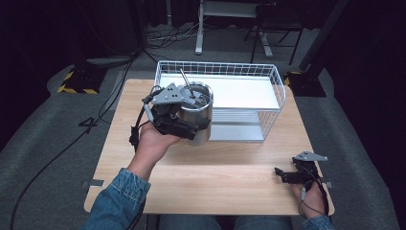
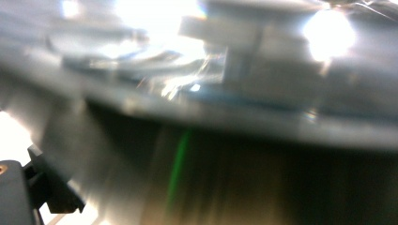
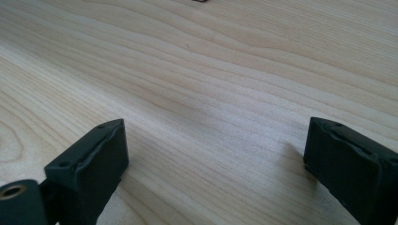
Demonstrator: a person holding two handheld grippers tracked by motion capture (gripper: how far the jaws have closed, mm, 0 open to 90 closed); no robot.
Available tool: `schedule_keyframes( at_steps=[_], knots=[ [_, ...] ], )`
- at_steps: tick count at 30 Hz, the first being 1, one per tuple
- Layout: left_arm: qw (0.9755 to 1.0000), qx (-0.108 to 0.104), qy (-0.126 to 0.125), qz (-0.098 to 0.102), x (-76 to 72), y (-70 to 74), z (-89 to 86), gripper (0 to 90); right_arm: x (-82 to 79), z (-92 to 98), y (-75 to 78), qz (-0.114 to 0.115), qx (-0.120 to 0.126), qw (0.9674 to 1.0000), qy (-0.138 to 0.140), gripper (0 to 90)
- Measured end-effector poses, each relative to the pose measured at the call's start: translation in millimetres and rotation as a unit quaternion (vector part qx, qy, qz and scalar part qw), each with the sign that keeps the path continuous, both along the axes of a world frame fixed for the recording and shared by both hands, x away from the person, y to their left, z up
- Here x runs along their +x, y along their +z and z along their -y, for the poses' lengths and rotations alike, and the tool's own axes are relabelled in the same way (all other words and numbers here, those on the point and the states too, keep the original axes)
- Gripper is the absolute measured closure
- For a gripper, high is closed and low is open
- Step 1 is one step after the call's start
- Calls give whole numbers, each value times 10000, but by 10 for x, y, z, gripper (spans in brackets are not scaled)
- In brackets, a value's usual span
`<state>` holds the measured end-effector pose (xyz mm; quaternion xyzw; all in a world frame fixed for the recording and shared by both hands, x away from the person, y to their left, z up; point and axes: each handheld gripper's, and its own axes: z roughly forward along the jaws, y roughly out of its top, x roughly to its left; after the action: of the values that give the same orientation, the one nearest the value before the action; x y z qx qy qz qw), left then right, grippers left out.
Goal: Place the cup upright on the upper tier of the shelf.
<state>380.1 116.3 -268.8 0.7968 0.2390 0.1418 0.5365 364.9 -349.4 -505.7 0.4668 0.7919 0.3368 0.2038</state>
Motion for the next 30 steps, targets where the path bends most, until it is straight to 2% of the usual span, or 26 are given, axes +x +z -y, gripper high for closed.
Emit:
schedule_keyframes(
  at_steps=[6,19,28,30],
  knots=[
    [10000,-43,-16,2,65,157,42,36,0,0,0,2,-2,10000,3,71],
    [9998,-167,72,75,198,376,158,36,0,0,0,2,-2,10000,2,71],
    [9994,-301,138,69,304,468,223,36,0,0,0,2,-2,10000,3,71],
    [9992,-351,162,58,368,488,243,36,0,0,0,3,-3,10000,3,71]
  ],
)
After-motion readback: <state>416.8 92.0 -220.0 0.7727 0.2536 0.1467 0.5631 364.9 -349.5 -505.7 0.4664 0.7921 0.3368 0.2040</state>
